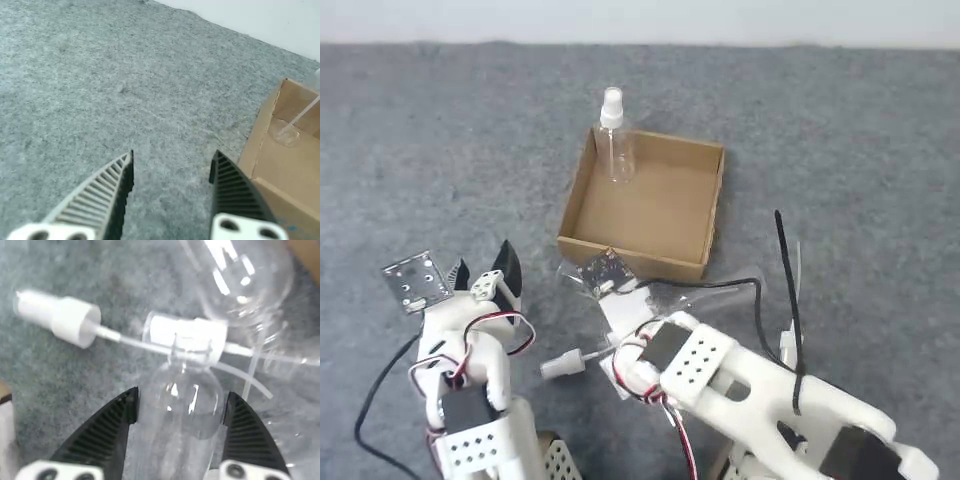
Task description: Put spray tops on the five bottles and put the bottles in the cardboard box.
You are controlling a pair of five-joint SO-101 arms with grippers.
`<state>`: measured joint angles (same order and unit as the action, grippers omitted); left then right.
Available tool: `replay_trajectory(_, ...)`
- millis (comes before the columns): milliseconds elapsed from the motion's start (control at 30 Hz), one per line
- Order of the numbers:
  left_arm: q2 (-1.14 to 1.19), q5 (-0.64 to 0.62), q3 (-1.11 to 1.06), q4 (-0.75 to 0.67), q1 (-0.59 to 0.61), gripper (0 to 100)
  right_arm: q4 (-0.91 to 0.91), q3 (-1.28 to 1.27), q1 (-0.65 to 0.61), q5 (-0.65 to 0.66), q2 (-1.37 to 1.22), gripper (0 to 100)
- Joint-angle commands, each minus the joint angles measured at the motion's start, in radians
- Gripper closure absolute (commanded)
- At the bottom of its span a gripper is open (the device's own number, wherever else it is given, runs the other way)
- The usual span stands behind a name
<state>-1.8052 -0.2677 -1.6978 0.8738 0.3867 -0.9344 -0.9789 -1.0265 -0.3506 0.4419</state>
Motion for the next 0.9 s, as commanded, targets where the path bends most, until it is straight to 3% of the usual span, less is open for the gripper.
replay_trajectory(0, -0.025, 0.005, 0.013, -0.031, 0.008, 76, 0.019, 0.064, 0.028, -0.006, -0.004, 78.6)
replay_trajectory(133, -0.025, 0.005, 0.013, -0.031, 0.008, 76, 0.015, 0.064, 0.028, -0.005, -0.004, 79.6)
replay_trajectory(400, -0.025, 0.005, 0.013, -0.031, 0.008, 76, -0.005, 0.072, 0.036, 0.043, 0.008, 98.3)
replay_trajectory(867, -0.025, 0.006, 0.013, -0.031, 0.008, 77, -0.104, 0.117, 0.047, 0.044, 0.367, 98.9)
